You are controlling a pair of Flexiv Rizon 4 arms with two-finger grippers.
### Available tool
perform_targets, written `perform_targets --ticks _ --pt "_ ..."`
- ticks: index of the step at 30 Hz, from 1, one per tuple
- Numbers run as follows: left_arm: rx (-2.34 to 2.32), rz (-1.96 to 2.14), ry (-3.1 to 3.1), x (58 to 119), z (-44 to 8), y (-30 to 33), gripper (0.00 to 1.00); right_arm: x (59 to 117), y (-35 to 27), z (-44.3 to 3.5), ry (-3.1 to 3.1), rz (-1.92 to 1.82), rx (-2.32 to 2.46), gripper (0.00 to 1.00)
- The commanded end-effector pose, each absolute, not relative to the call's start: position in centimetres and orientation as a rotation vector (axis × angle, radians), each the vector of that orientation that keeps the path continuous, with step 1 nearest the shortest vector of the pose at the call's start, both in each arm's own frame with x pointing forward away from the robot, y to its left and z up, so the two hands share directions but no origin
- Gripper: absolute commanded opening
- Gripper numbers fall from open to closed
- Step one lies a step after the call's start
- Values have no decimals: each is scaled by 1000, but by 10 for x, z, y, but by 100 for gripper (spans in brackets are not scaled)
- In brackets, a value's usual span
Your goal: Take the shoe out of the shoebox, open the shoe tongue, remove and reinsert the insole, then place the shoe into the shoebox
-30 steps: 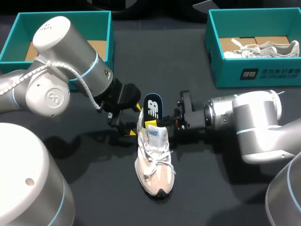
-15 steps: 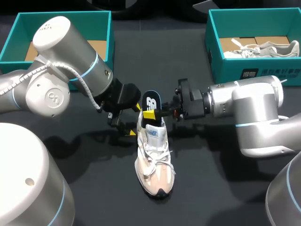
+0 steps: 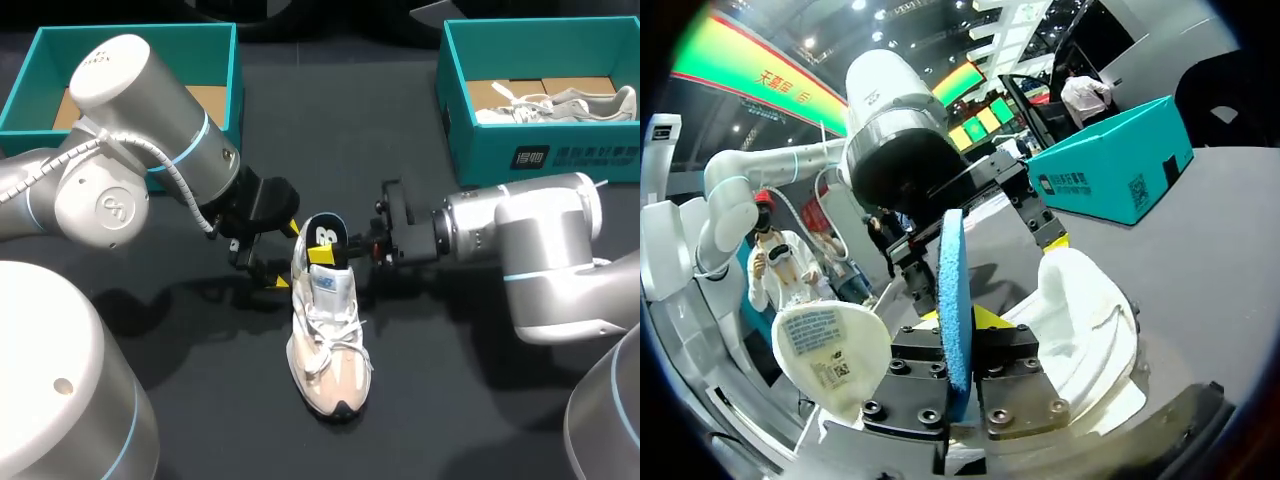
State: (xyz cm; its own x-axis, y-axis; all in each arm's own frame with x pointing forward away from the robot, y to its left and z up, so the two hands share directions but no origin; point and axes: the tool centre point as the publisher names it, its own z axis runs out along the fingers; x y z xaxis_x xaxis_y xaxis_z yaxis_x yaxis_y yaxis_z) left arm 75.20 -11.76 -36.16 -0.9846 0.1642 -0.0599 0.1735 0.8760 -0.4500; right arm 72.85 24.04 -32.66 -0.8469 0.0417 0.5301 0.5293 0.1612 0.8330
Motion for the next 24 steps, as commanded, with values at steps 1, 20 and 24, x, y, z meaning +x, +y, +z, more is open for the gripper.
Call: perform_targets --ticks 1,20,24 --pt "273 -724 3024 752 -362 -118 100 722 246 -333 -2067 -1693 -557 0" --pt "273 -724 3024 752 -362 -118 100 746 237 -300 -2191 -1742 -492 18" --pt "273 -724 3024 752 -362 -118 100 754 232 -309 -2155 -1763 -523 0"
